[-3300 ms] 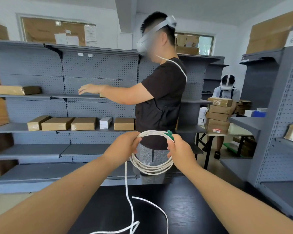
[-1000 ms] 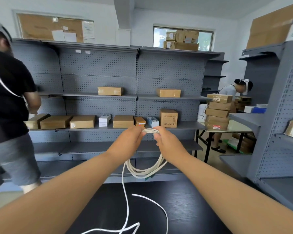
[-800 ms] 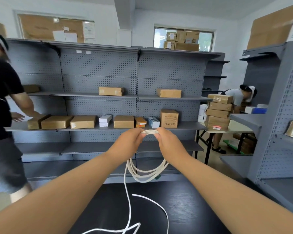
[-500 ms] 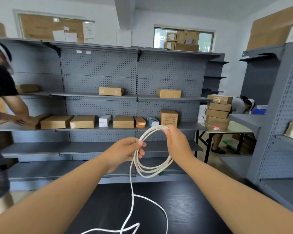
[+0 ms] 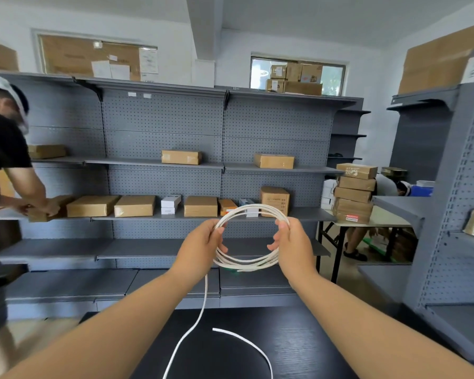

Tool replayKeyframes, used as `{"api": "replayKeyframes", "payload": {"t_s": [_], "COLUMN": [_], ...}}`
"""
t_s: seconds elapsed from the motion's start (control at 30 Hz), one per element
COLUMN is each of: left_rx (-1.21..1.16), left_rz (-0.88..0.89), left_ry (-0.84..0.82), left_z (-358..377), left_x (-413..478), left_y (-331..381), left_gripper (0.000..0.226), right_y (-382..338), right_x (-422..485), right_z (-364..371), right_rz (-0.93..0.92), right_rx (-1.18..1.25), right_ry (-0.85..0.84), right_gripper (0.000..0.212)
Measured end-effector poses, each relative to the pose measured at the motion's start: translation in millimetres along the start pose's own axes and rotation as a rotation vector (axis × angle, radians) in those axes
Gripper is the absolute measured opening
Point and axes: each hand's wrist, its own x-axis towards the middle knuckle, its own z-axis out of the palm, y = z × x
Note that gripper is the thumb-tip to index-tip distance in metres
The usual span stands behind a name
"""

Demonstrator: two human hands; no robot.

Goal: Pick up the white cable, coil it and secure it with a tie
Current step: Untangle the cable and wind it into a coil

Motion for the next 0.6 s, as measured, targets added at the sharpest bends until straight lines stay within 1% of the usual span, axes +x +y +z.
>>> {"api": "replayKeyframes", "payload": {"t_s": [0.13,0.2,0.27,0.33,0.47,0.53,0.6], "left_rx": [0.243,0.333,0.407,0.451,0.507,0.520,0.522], "left_rz": [0.091,0.129,0.164,0.198,0.254,0.258,0.262], "left_ry": [0.023,-0.010,-0.055,-0.098,-0.193,-0.224,-0.245], "left_z": [-6.1,-9.5,-12.1,-14.0,-14.5,-14.8,-15.7], "left_x": [7.4,11.6,15.0,17.0,16.7,17.0,17.1], "left_y": [8.0,12.4,16.2,19.5,26.0,27.0,27.1], "left_gripper": [0.018,0.020,0.021,0.024,0.024,0.023,0.021], "right_y": [4.9,5.5,3.8,0.9,-9.5,-14.3,-17.7], "right_x": [-2.5,-1.6,-0.6,0.3,2.9,3.7,4.0], "right_z": [-1.4,-2.9,-4.3,-5.3,-7.3,-6.8,-7.5], "right_rz": [-0.022,-0.040,-0.059,-0.111,-0.246,-0.280,-0.282], "right_rx": [-0.065,-0.104,-0.138,-0.185,-0.358,-0.437,-0.498], "right_ry": [-0.065,-0.099,-0.129,-0.162,-0.254,-0.310,-0.332], "right_gripper": [0.022,0.018,0.020,0.023,0.023,0.024,0.023]}}
